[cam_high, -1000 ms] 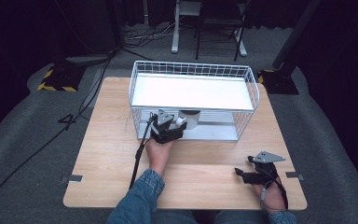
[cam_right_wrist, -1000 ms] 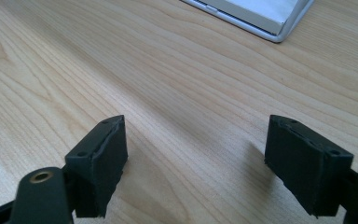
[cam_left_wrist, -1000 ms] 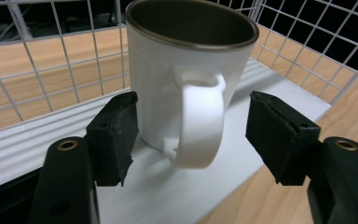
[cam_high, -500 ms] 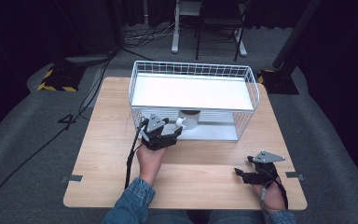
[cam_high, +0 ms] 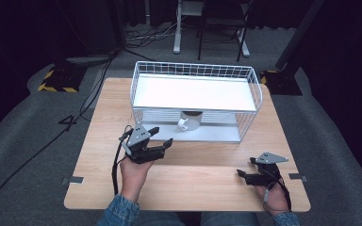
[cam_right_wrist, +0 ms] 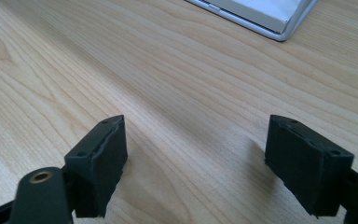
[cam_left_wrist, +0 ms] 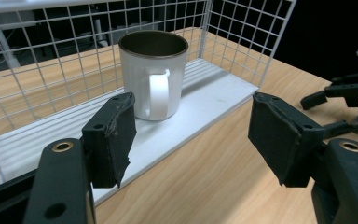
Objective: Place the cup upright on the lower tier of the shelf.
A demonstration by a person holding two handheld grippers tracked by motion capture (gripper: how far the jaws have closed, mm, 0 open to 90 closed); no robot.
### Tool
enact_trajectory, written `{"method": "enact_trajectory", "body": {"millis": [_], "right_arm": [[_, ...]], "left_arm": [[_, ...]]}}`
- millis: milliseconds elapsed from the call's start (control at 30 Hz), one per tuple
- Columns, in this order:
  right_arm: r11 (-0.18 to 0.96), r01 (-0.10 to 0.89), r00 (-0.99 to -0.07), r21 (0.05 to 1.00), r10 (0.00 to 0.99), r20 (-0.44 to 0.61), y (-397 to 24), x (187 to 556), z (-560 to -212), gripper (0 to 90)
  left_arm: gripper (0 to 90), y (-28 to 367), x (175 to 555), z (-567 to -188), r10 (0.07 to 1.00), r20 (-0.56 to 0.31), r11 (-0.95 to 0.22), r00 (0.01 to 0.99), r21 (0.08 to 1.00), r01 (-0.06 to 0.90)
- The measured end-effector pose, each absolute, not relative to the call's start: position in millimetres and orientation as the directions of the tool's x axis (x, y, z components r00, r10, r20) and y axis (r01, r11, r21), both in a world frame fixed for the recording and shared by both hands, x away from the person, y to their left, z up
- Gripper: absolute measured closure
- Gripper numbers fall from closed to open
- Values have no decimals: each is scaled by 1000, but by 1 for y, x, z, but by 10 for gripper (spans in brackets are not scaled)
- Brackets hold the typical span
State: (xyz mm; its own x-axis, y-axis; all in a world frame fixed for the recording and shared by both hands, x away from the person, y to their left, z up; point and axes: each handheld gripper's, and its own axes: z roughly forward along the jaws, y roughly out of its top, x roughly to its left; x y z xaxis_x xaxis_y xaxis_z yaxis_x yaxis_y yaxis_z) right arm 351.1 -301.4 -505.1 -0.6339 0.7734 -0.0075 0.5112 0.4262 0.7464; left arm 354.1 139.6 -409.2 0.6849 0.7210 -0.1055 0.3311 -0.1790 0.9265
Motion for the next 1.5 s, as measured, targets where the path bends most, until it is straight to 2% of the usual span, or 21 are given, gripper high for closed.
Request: {"method": "enact_trajectory", "body": {"millis": [133, 233, 900, 1133, 1367, 1500], "right_arm": [[424, 513, -632, 746, 775, -6, -301, 351, -505, 209], [423, 513, -632, 747, 775, -5, -301, 352, -505, 209], [427, 514, -633, 744, 774, -7, -300, 352, -505, 205], [430, 511, -635, 745, 772, -10, -300, 352, -505, 205], [429, 510, -635, 745, 772, -10, -300, 352, -505, 205], [430, 510, -635, 745, 772, -10, -300, 352, -505, 206]], "left_arm": [[324, 150, 340, -404, 716, -96, -184, 692, 930, 320], [324, 161, 331, -401, 712, -58, -230, 699, 923, 310], [304, 215, 291, -411, 714, -34, -293, 700, 893, 342], [283, 235, 288, -428, 721, -46, -304, 692, 876, 375], [268, 250, 299, -452, 740, -96, -318, 665, 822, 472], [268, 253, 302, -460, 749, -86, -347, 656, 794, 500]]}}
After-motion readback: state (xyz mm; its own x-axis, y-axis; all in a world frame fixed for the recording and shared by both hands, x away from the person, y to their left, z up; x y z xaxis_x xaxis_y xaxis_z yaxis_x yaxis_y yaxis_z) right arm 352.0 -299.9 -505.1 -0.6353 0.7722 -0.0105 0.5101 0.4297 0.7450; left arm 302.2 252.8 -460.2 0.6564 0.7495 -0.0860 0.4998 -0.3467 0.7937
